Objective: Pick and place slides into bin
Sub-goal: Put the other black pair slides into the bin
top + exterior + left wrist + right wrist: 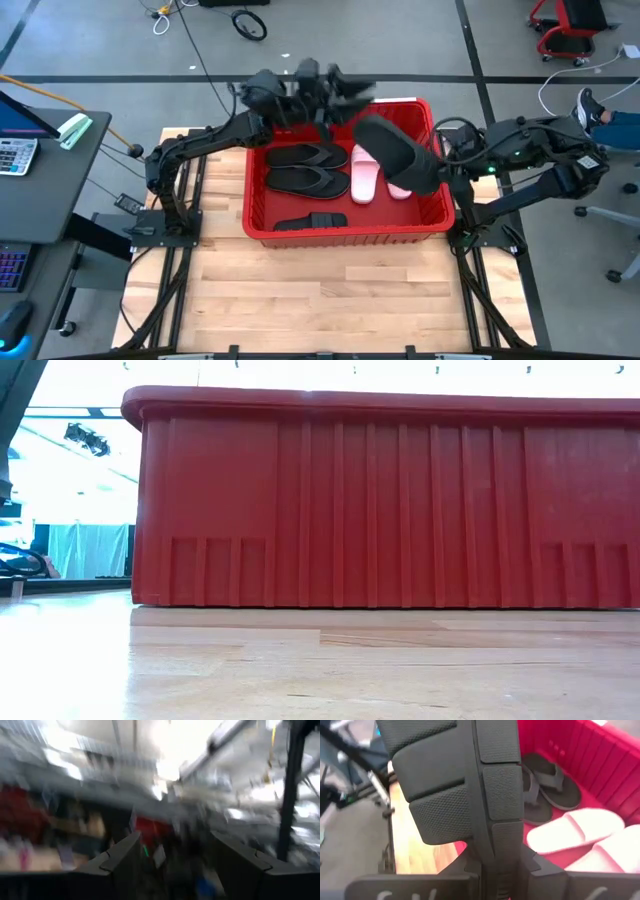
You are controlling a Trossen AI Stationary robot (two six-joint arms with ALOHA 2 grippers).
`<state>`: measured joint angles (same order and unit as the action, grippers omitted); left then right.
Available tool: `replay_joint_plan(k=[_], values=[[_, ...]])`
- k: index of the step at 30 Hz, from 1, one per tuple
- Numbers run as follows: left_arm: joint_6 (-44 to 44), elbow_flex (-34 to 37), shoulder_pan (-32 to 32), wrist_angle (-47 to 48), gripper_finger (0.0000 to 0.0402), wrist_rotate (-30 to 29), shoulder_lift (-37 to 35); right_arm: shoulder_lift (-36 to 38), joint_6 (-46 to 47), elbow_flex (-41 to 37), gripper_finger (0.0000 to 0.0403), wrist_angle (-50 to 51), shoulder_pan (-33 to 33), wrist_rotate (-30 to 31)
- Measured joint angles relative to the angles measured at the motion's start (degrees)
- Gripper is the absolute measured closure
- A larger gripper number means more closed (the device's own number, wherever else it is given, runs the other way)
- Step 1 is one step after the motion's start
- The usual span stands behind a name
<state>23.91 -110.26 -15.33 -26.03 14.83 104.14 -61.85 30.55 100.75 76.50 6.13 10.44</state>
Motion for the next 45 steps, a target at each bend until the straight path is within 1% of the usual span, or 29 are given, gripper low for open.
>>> replay_joint_plan(k=[2,4,6,8,12,18,20,27,33,36,38,42,45], values=[[1.0,0.0,0.0,7.5,0.0174,4.9,0.0,0.0,-0.6,0.0,0.0350,1.8,0.0,-1.7],[1.0,0.0,0.1,15.4,0.0181,7.8,0.0,-0.1,-0.4,0.0,0.0350,3.3,0.0,-3.1],[1.0,0.0,0.2,20.8,0.0186,8.6,0.0,-0.3,-0.1,0.0,0.0350,5.4,0.0,-4.5],[0.6,0.0,0.2,24.0,0.0191,8.7,0.0,-0.6,-0.1,0.0,0.0350,6.5,0.0,-5.5],[-0.1,0.0,0.1,25.9,0.0198,10.6,0.1,-1.8,0.0,0.0,0.0350,8.7,0.0,-5.4],[-0.3,0.0,0.2,26.2,0.0203,15.2,0.1,-3.2,-0.1,0.0,0.0350,10.5,0.0,-7.9],[-1.1,0.0,0.2,28.1,0.0201,15.3,0.1,-3.4,-0.1,0.0,0.0350,10.6,0.0,-8.0],[-3.9,0.0,0.0,40.4,0.0189,15.4,0.0,-3.5,0.0,0.0,0.0350,11.7,0.0,-8.4],[-4.4,0.0,0.8,40.0,0.0182,15.6,0.0,-5.2,1.2,0.0,0.0350,12.6,0.0,-8.6],[-4.4,0.0,0.8,40.7,0.0183,17.4,0.0,-6.4,1.1,0.0,0.0350,12.7,0.0,-9.4],[-4.4,0.0,0.8,41.9,0.0184,18.1,0.0,-6.8,1.1,0.0,0.0350,12.7,0.0,-9.4],[-7.8,0.0,1.4,47.0,0.0180,18.0,0.0,-7.1,0.9,0.0,0.0350,13.0,0.0,-9.5],[-8.1,0.0,1.9,48.6,0.0174,18.1,0.0,-7.1,0.9,0.0,0.0350,13.0,0.0,-9.5]])
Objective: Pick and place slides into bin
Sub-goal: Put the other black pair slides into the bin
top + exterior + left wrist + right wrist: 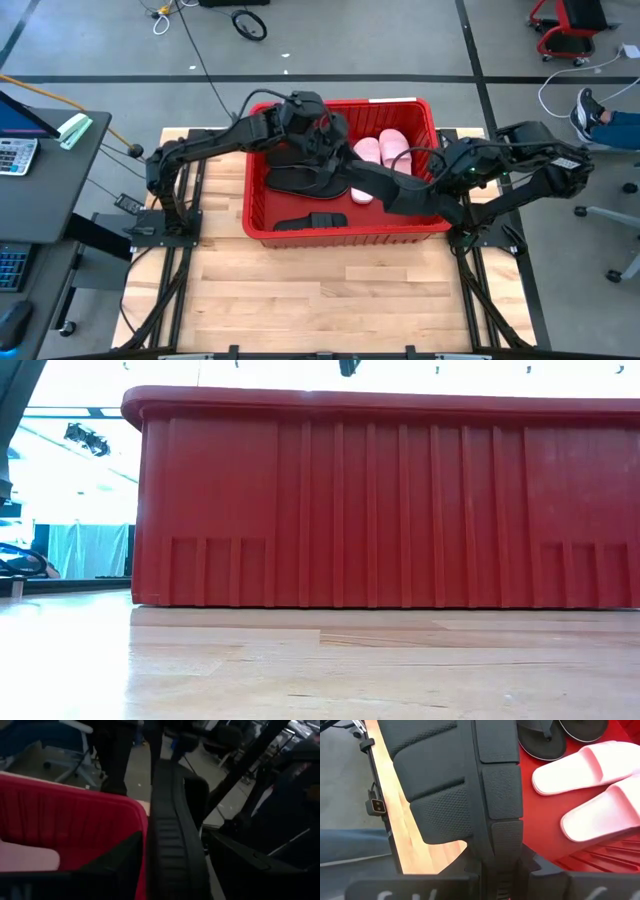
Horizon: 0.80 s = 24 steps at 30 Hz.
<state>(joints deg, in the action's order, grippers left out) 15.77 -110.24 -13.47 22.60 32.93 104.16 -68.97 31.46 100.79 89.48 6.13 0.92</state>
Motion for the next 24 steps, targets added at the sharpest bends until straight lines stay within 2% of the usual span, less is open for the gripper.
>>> replay_joint_plan(k=[8,12,17,21,24], values=[[-6.0,0.0,1.6,1.4,0.0178,-0.5,0.0,0.0,0.0,0.0,0.0350,0.1,0.0,-0.2],[-7.4,0.0,2.2,1.4,0.0225,-2.1,0.0,0.0,-0.2,0.0,0.0350,0.1,0.0,-0.3],[-6.0,0.0,2.0,1.4,0.0327,-6.3,0.0,0.0,0.0,0.0,0.0345,-0.8,0.0,-0.3],[-3.0,0.0,2.1,1.4,0.0331,-8.9,0.0,0.1,0.3,0.0,0.0341,-0.9,0.0,1.1],[0.5,0.0,2.0,2.5,0.0331,-9.2,0.0,0.1,1.9,0.0,0.0320,-1.2,0.0,3.7]])
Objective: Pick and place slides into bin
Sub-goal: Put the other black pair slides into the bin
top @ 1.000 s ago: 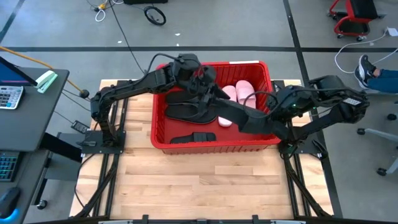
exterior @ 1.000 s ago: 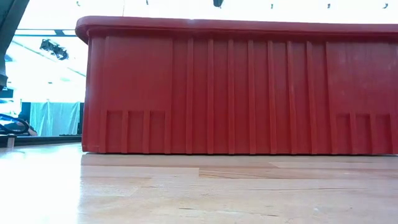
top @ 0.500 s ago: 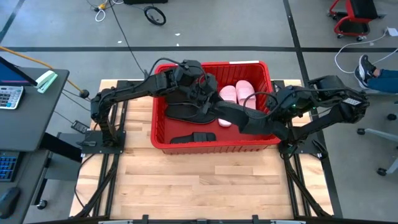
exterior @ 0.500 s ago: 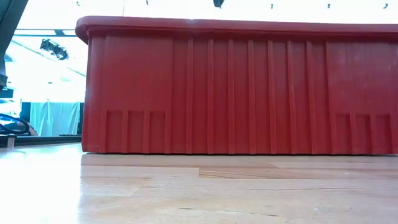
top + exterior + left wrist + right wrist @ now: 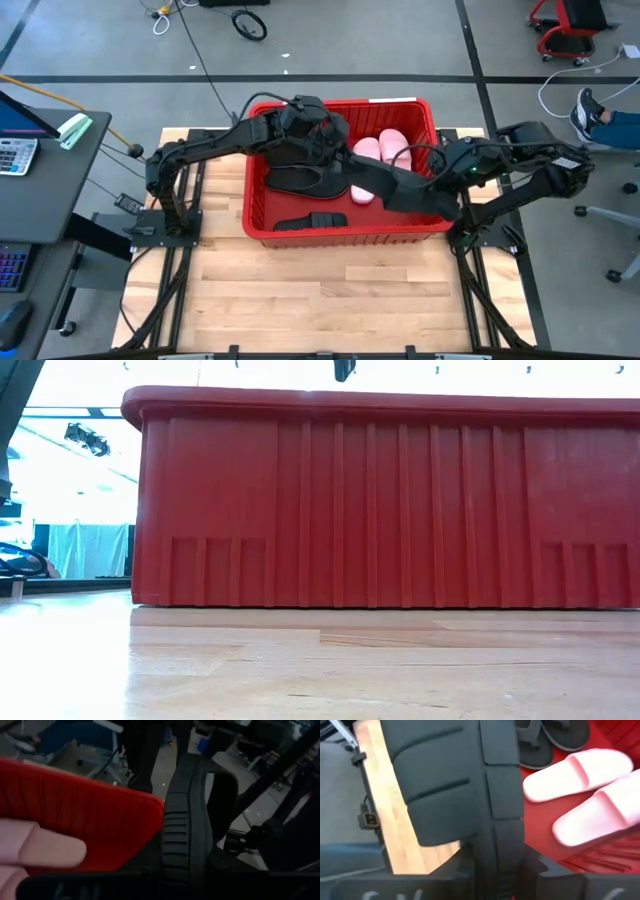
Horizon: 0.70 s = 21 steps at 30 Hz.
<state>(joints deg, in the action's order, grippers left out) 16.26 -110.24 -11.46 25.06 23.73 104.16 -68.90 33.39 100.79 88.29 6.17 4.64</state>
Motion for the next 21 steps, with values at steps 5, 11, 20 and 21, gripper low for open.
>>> replay_joint_plan(k=[5,11,20,21], values=[[1.4,0.0,0.5,4.3,0.0331,-0.5,0.0,0.0,-2.1,0.0,0.0271,-0.5,0.0,0.5],[4.1,0.0,0.1,9.6,0.0331,-8.8,0.0,0.5,-2.5,0.0,0.0228,-1.0,-0.1,1.0],[21.3,0.0,-4.7,4.6,0.0331,-17.9,3.5,2.1,-1.9,0.0,0.0218,-0.8,-0.1,6.9],[22.3,0.0,-4.8,4.6,0.0331,-17.4,4.1,2.2,-1.9,0.0,0.0219,-0.7,-0.1,7.4]])
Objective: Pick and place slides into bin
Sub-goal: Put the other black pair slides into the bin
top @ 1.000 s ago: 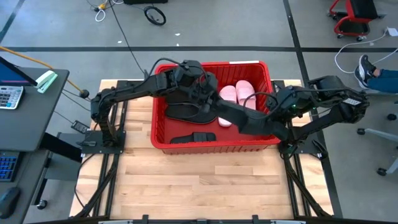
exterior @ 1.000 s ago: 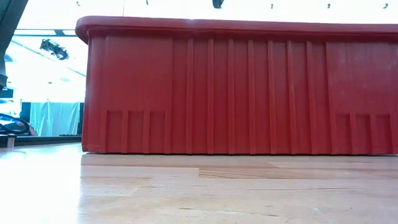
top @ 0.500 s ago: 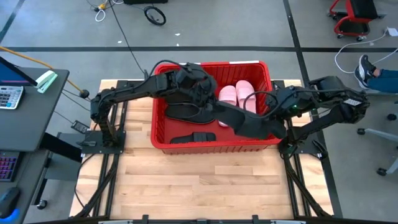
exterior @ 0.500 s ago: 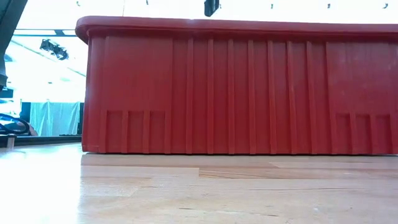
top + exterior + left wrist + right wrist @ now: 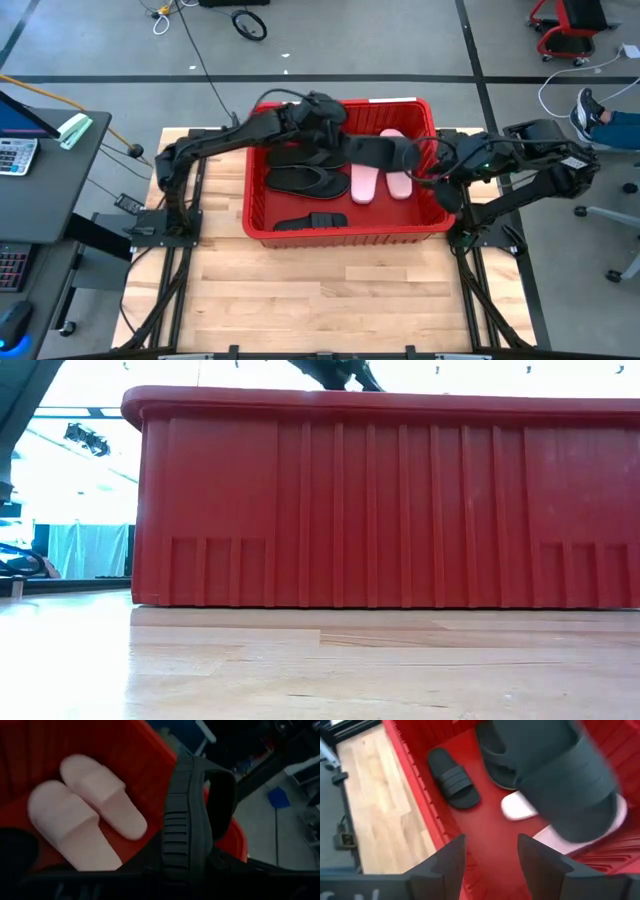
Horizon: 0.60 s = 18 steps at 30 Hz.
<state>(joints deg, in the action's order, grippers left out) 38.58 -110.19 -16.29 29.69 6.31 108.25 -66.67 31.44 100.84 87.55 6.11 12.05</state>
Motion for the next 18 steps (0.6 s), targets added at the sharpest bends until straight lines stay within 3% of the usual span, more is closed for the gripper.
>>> replay_joint_plan(k=[9,18], values=[[7.5,0.0,1.9,-5.4,0.0331,3.6,9.9,0.8,-0.1,0.0,0.0220,-0.4,0.0,4.1],[14.8,0.0,2.0,-6.3,0.0332,6.2,17.8,0.8,-1.3,0.0,0.0221,-0.4,0.0,4.5]])
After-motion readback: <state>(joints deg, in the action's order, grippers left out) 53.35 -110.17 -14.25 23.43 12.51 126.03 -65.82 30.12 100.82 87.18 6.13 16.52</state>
